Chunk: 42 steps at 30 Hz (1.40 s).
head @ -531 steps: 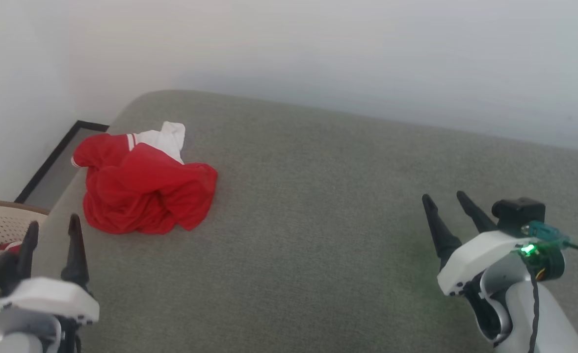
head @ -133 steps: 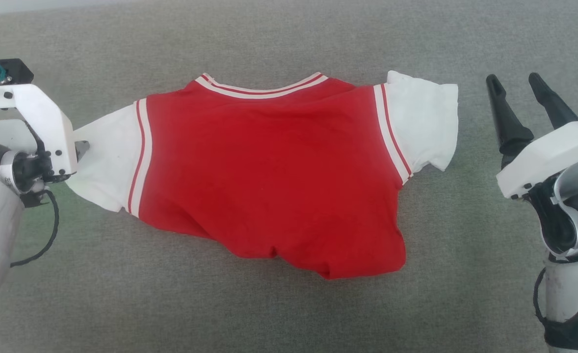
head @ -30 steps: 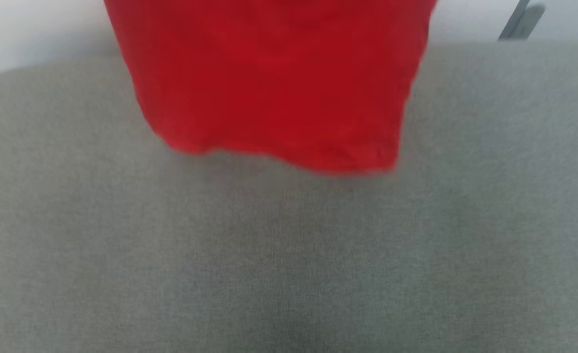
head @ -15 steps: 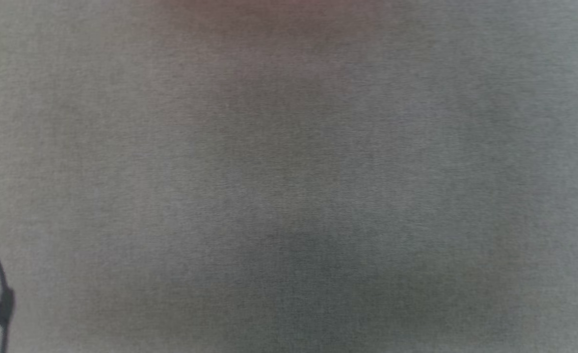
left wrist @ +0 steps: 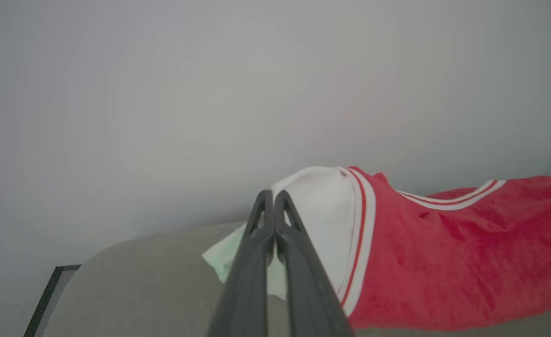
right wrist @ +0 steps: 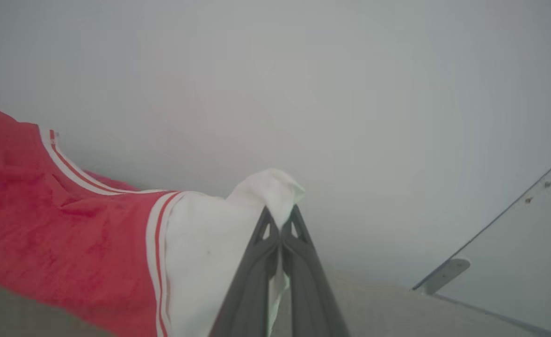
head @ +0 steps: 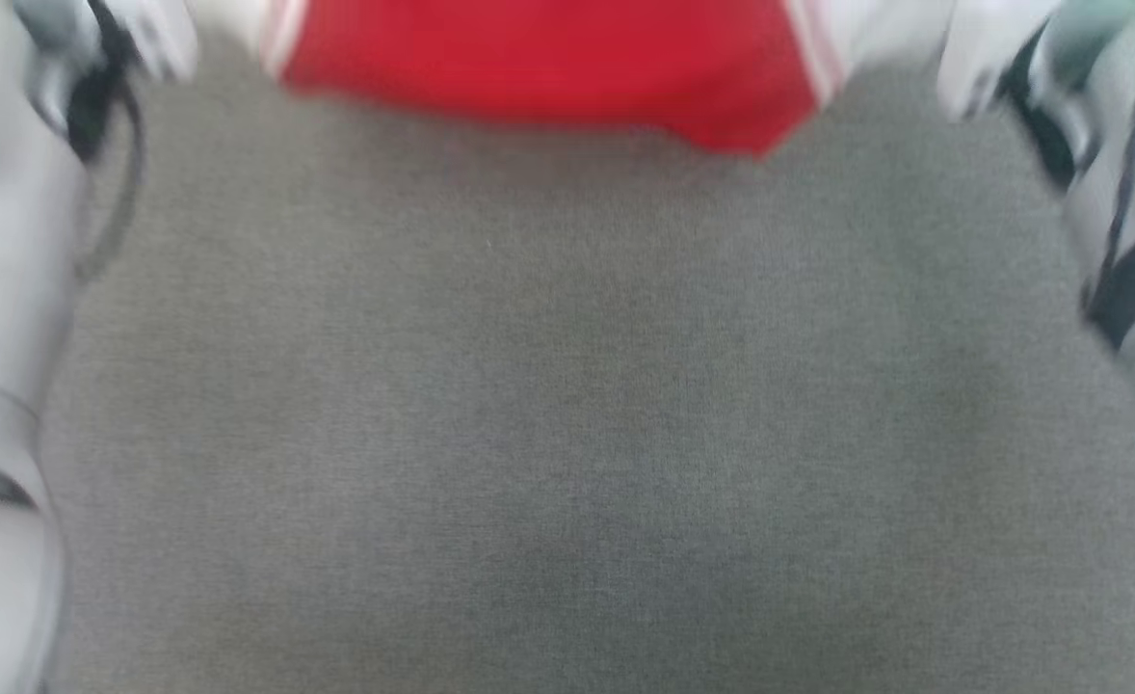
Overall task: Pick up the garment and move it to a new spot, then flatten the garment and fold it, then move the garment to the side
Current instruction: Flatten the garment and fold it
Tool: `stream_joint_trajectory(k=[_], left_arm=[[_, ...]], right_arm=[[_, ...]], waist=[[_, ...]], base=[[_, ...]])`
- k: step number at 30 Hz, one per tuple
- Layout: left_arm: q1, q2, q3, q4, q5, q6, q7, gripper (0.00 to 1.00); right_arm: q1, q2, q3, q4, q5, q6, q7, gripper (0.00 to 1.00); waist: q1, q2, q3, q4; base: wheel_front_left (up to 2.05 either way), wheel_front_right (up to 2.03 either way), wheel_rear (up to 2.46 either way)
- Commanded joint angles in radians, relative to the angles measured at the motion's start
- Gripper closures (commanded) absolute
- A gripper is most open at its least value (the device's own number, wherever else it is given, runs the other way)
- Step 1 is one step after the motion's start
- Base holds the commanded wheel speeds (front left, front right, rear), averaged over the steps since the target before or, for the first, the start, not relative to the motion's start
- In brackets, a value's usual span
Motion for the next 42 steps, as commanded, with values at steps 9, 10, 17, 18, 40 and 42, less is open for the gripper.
stream_joint_trajectory(k=[9,10,17,18,40,42], left_arm=[[0.356,0.055,-0.068,-0.155,-0.115,-0.002,0.200,1.00],[0.394,0.068,-0.065,-0.178,-0.127,-0.002,0.209,1.00],[0.680,0.167,-0.045,-0.414,-0.205,0.058,0.288,1.00],[0.724,0.185,-0.042,-0.459,-0.215,0.075,0.308,1.00],[1.302,0.522,0.010,-1.318,-0.343,0.554,0.591,1.00],[1.313,0.519,0.012,-1.340,-0.345,0.566,0.584,1.00]], right_arm=[[0.346,-0.163,0.167,-0.321,0.311,0.000,0.236,1.00],[0.388,-0.185,0.173,-0.364,0.344,0.000,0.263,1.00],[0.654,-0.326,0.131,-0.619,0.453,0.000,0.449,1.00],[0.689,-0.339,0.119,-0.656,0.459,0.000,0.473,1.00],[1.298,-0.336,-0.256,-1.204,0.426,0.000,1.014,1.00],[1.320,-0.310,-0.281,-1.225,0.404,0.000,1.030,1.00]], waist=[[0.0000,0.0000,-0.119,0.022],[0.0000,0.0000,-0.126,0.024],[0.0000,0.0000,-0.149,0.025],[0.0000,0.0000,-0.148,0.024],[0.0000,0.0000,-0.093,-0.001],[0.0000,0.0000,-0.087,-0.001]], base=[[0.00,0.00,0.00],[0.00,0.00,0.00],[0.00,0.00,0.00],[0.00,0.00,0.00],[0.00,0.00,0.00],[0.00,0.00,0.00]])
